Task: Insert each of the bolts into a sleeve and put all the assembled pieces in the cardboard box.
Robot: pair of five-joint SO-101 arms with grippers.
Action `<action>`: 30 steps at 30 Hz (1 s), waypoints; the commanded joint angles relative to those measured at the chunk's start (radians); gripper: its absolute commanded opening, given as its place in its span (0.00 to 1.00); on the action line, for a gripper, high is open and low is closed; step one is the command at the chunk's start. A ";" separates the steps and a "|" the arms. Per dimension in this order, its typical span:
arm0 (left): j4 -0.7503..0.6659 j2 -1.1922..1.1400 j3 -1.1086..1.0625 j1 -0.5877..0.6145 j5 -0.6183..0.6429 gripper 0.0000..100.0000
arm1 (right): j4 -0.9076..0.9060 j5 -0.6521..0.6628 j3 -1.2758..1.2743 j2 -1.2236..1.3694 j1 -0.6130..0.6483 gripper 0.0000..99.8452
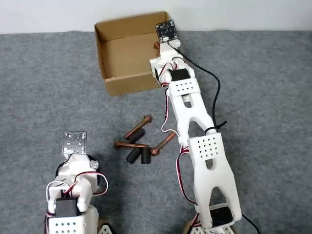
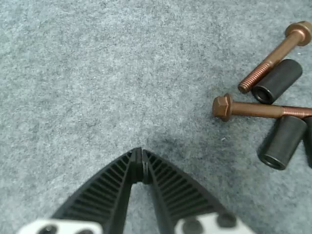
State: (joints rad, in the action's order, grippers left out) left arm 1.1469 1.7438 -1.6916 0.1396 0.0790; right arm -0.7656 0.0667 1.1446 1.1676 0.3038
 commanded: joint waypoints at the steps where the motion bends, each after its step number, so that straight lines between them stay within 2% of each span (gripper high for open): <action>1: 0.006 0.009 0.004 0.009 -0.009 0.00 | -0.077 0.018 0.121 -0.042 0.018 0.16; 4: 0.006 0.009 0.004 0.009 -0.009 0.00 | -0.179 0.018 0.232 -0.050 0.039 0.11; 9: 0.006 0.009 0.004 0.009 -0.009 0.00 | -0.476 0.015 0.505 -0.048 0.087 0.01; 13: 0.006 0.009 0.004 0.009 -0.009 0.00 | -0.713 0.008 0.537 -0.124 0.116 0.02; 21: 0.006 0.009 0.004 0.005 -0.009 0.00 | -1.029 -0.140 0.537 -0.282 0.154 0.02; 27: 0.006 0.009 0.004 0.003 -0.006 0.00 | -1.035 -0.193 0.522 -0.357 0.174 0.02; 30: 0.006 0.009 0.004 0.002 -0.005 0.00 | -1.036 -0.206 0.423 -0.435 0.196 0.02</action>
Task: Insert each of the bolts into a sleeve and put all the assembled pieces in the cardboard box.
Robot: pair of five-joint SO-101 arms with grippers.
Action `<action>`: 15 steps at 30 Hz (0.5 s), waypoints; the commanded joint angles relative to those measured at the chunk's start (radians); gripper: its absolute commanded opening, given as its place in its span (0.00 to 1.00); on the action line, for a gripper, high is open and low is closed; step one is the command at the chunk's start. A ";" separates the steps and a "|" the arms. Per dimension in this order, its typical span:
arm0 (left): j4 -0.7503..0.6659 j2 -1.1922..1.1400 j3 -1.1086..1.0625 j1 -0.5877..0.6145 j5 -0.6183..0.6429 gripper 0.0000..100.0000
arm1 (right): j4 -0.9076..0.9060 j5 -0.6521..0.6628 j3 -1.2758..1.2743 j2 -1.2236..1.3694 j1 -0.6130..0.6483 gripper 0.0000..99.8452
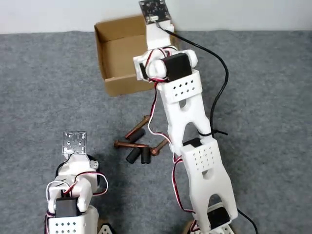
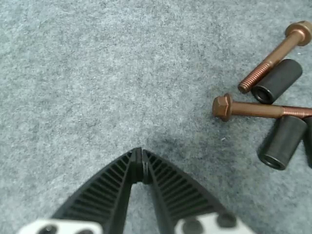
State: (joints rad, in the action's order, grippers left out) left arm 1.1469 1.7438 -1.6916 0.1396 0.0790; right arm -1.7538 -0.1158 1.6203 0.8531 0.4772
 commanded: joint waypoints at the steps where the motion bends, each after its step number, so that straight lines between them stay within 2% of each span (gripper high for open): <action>1: 0.006 0.009 0.004 0.002 -0.005 0.00 | -0.048 -0.041 -0.115 -0.160 0.033 0.02; 9: 0.006 0.009 0.004 0.002 -0.005 0.00 | -0.042 -0.203 -0.776 -0.533 0.104 0.02; 15: 0.005 0.009 0.004 0.008 -0.009 0.00 | -0.041 -0.272 -1.128 -0.714 0.153 0.02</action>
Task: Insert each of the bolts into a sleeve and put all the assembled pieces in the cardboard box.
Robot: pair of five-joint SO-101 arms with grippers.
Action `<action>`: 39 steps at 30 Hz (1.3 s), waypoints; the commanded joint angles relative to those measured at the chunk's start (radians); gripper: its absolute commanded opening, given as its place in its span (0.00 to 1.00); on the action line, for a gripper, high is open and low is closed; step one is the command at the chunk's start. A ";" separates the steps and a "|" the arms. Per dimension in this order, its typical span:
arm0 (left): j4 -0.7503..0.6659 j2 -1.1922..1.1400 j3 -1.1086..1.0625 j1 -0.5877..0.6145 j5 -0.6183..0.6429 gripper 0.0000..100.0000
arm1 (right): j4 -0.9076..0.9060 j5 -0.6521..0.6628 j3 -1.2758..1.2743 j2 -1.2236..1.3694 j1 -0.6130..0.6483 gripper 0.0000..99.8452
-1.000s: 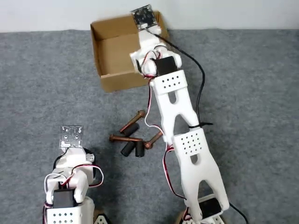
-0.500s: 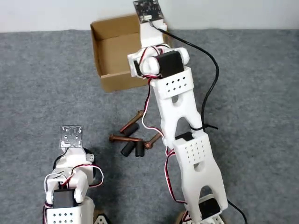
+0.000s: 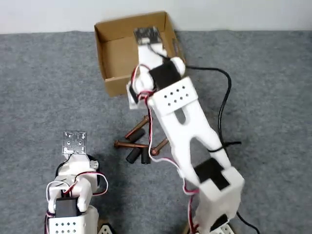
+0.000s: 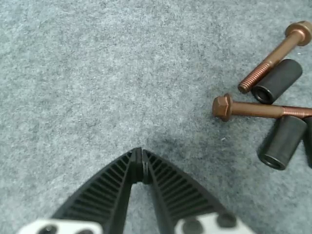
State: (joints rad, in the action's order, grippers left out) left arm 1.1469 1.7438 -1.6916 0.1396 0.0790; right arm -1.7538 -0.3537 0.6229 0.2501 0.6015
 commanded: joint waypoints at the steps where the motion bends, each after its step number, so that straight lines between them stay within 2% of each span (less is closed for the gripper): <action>1: 0.005 0.009 0.004 0.008 -0.009 0.00 | -0.041 -0.048 -0.178 -0.130 0.042 0.02; 8: 0.003 0.009 0.004 0.003 -0.005 0.00 | -0.015 -0.114 -0.430 -0.182 0.113 0.02; 17: 0.003 0.009 0.004 0.003 -0.005 0.00 | 0.252 -0.110 -0.710 -0.182 0.114 0.02; 20: 0.003 0.009 0.004 0.003 -0.005 0.00 | 0.320 -0.109 -0.735 -0.182 0.117 0.03; 26: 0.003 0.009 0.004 0.003 -0.005 0.00 | 0.340 -0.112 -0.736 -0.180 0.139 0.16; 31: 0.003 0.009 0.004 0.003 -0.005 0.00 | 0.340 -0.115 -0.733 -0.122 0.153 0.12; 39: 0.003 0.009 0.004 0.003 -0.005 0.00 | 0.412 -0.144 -0.730 -0.013 0.151 0.12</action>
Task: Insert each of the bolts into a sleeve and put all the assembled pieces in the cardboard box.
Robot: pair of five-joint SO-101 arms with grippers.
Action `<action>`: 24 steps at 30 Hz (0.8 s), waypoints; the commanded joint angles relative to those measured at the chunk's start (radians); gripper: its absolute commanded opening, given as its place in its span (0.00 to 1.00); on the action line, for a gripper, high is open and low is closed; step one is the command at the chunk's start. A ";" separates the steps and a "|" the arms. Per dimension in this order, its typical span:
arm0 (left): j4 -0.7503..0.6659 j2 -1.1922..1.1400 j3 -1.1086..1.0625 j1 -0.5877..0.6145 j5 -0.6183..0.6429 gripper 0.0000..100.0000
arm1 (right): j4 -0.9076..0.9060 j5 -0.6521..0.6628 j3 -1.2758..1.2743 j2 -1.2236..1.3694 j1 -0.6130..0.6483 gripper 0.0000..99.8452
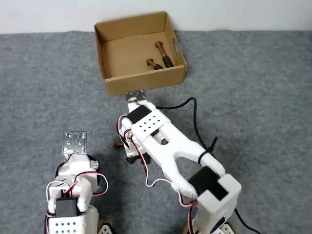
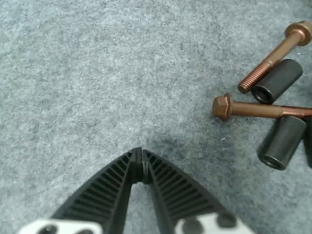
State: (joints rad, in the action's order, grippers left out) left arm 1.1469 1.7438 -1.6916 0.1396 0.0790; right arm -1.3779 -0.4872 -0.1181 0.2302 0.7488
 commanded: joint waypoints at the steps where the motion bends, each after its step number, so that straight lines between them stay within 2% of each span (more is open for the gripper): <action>1: 0.003 0.009 0.004 0.003 -0.005 0.00 | 0.048 -0.011 0.011 0.016 0.004 0.12; 17: 0.003 0.009 0.004 0.003 -0.005 0.00 | 0.101 -0.008 0.011 0.177 -0.008 0.11; 21: 0.003 0.009 0.004 0.003 -0.005 0.00 | 0.096 -0.008 0.020 0.166 -0.008 0.00; 24: 0.003 0.009 0.004 0.003 -0.005 0.00 | 0.085 -0.008 0.032 0.150 -0.008 0.02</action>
State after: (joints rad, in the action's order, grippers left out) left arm 1.1469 1.7438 -1.6916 0.1396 0.0790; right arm -1.2935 -0.4902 -0.1151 0.4051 0.7426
